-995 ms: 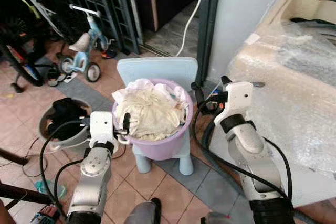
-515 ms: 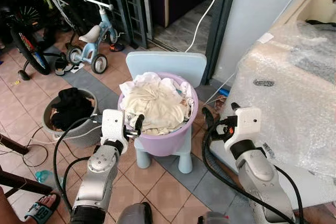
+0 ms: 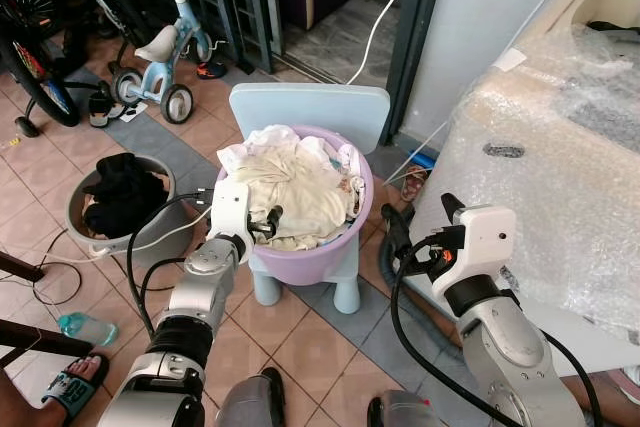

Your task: Clothes washing

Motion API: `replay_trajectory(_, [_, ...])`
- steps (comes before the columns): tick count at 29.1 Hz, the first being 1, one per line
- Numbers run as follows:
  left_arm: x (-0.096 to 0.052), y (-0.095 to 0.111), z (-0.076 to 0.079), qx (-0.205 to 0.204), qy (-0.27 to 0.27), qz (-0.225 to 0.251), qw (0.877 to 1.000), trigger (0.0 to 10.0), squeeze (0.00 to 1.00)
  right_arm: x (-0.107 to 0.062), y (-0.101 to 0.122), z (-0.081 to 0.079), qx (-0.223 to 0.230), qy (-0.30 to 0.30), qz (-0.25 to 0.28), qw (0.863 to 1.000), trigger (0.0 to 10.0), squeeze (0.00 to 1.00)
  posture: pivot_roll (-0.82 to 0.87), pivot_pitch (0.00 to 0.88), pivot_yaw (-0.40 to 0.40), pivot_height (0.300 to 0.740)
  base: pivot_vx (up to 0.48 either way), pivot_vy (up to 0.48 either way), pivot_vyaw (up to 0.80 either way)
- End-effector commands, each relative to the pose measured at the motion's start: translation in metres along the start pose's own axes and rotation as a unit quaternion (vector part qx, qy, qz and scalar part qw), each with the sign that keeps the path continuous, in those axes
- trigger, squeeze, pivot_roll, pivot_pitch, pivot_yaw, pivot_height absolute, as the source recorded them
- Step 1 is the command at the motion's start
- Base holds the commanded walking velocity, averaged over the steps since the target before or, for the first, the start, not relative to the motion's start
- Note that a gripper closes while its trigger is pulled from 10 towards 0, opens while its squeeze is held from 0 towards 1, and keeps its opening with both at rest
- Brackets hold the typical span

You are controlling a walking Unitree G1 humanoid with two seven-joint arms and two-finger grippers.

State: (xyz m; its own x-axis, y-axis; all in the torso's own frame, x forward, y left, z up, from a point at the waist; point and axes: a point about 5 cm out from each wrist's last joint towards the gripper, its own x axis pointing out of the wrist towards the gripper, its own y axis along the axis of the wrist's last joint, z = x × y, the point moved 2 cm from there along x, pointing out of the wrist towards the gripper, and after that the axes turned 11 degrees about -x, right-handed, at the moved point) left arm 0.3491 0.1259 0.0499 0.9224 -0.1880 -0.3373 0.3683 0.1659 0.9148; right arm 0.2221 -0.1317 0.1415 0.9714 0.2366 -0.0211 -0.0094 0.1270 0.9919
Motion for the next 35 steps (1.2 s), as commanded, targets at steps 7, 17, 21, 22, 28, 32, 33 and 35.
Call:
replay_trajectory(7, [0.001, -0.001, 0.000, -0.015, -0.003, 0.023, 1.000, 10.0, 0.00, -0.024, 0.002, 0.003, 0.001, -0.011, -0.022, 1.000, 10.0, 0.00, -0.29, 0.286, 0.058, 0.740, 0.034, 0.000, 0.00])
replay_trajectory(17, [-0.025, 0.006, -0.016, -0.001, 0.029, 0.115, 0.993, 10.0, 0.00, 0.010, 0.011, 0.009, -0.012, -0.009, 0.013, 1.000, 10.0, 0.00, -0.19, 0.192, 0.065, 0.740, 0.024, 0.000, 0.00])
replay_trajectory(21, [-0.033, -0.001, -0.021, -0.013, 0.035, 0.111, 0.993, 10.0, 0.00, 0.025, 0.016, 0.010, -0.017, -0.001, 0.030, 0.999, 10.0, 0.00, -0.16, 0.166, 0.058, 0.740, 0.000, 0.000, 0.00])
replay_trajectory(22, [-0.035, 0.000, -0.020, -0.012, 0.037, 0.116, 0.992, 10.0, 0.00, 0.030, 0.018, 0.011, -0.022, 0.002, 0.036, 0.999, 10.0, 0.00, -0.15, 0.158, 0.053, 0.740, 0.000, 0.000, 0.00])
replay_trajectory(28, [-0.051, 0.005, -0.015, -0.022, 0.049, 0.142, 0.988, 10.0, 0.00, 0.045, 0.025, 0.017, -0.030, 0.012, 0.054, 0.998, 10.0, 0.00, -0.13, 0.147, 0.046, 0.740, 0.000, 0.000, 0.00])
replay_trajectory(32, [-0.059, 0.002, -0.011, -0.022, 0.046, 0.140, 0.989, 10.0, 0.00, 0.050, 0.025, 0.014, -0.042, 0.029, 0.059, 0.997, 10.0, 0.00, -0.11, 0.147, 0.048, 0.740, 0.000, 0.000, 0.20])
replay_trajectory(33, [-0.064, 0.000, -0.011, -0.020, 0.045, 0.139, 0.989, 10.0, 0.00, 0.052, 0.024, 0.011, -0.047, 0.036, 0.061, 0.996, 10.0, 0.00, -0.11, 0.147, 0.048, 0.740, 0.000, 0.000, 0.80])
replay_trajectory(35, [-0.076, -0.008, -0.015, -0.006, 0.042, 0.130, 0.991, 10.0, 0.00, 0.058, 0.021, 0.009, -0.039, 0.032, 0.059, 0.997, 10.0, 0.00, -0.09, 0.145, 0.052, 0.740, 0.000, 0.000, 0.80])
